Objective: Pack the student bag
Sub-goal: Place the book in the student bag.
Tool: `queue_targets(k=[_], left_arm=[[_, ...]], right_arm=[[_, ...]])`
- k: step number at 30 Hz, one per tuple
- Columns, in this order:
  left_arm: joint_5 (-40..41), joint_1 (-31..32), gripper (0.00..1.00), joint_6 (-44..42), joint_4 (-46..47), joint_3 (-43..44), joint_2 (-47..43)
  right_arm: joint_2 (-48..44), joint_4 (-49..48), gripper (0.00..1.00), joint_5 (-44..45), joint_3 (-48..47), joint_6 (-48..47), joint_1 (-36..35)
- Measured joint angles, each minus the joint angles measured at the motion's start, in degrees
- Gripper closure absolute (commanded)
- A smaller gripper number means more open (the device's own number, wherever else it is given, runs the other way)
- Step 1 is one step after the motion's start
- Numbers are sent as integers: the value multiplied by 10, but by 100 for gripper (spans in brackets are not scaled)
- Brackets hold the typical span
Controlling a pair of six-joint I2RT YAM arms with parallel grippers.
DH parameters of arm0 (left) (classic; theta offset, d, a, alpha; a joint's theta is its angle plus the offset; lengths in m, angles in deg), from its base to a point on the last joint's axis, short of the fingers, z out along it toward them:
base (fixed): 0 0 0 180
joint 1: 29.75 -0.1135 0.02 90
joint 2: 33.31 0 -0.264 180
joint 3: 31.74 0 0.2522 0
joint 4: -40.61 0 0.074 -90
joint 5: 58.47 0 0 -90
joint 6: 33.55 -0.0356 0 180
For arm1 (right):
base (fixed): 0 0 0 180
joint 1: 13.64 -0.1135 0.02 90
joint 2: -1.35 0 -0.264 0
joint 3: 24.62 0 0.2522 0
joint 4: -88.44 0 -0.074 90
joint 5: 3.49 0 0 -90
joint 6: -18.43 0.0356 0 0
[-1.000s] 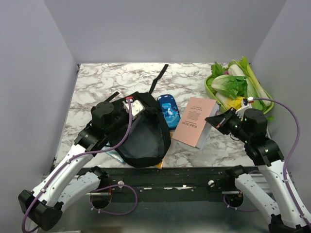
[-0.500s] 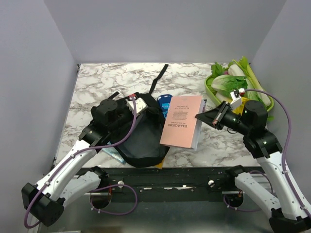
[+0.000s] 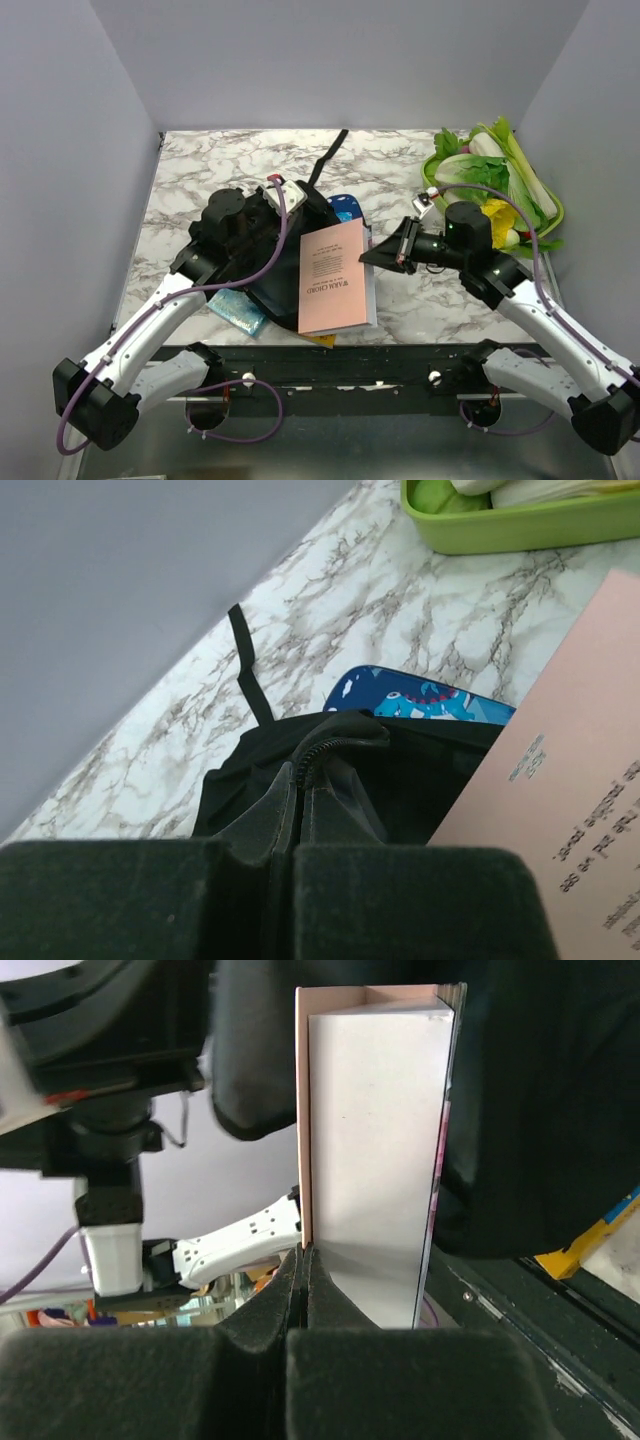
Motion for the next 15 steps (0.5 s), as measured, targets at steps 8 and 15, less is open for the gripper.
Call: queue_targets(k=[8, 15], left_arm=[[-26, 0, 100, -16, -23, 29, 3], [-48, 5, 100, -42, -65, 34, 3]], right_arm=[[121, -73, 99, 0, 21, 35, -5], [274, -162, 99, 14, -16, 79, -9]])
